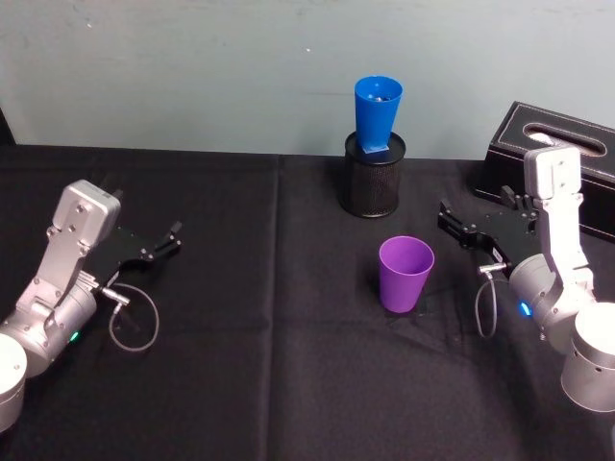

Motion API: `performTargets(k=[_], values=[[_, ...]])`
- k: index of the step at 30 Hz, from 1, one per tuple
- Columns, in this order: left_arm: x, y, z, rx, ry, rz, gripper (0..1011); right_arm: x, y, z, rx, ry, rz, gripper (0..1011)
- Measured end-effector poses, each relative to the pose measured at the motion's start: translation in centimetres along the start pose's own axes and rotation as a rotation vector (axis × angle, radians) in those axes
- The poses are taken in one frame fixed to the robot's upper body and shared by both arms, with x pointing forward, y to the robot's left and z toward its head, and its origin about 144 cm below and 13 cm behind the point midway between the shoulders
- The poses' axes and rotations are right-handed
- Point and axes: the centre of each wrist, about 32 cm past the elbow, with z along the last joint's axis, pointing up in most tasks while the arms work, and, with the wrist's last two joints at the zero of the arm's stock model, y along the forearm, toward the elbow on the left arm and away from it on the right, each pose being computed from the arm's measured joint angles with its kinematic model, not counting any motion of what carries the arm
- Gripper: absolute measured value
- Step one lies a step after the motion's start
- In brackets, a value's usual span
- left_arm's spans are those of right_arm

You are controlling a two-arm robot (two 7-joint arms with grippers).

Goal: Pick up one cup with a gripper and tap it against the other cup.

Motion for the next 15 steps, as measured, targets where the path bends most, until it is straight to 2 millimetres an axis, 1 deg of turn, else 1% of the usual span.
performTargets(k=[15], values=[[0.00, 0.00, 0.00, 0.000, 0.000, 0.000, 1004, 0.00, 0.00, 0.00, 0.000, 0.000, 0.000, 1003]])
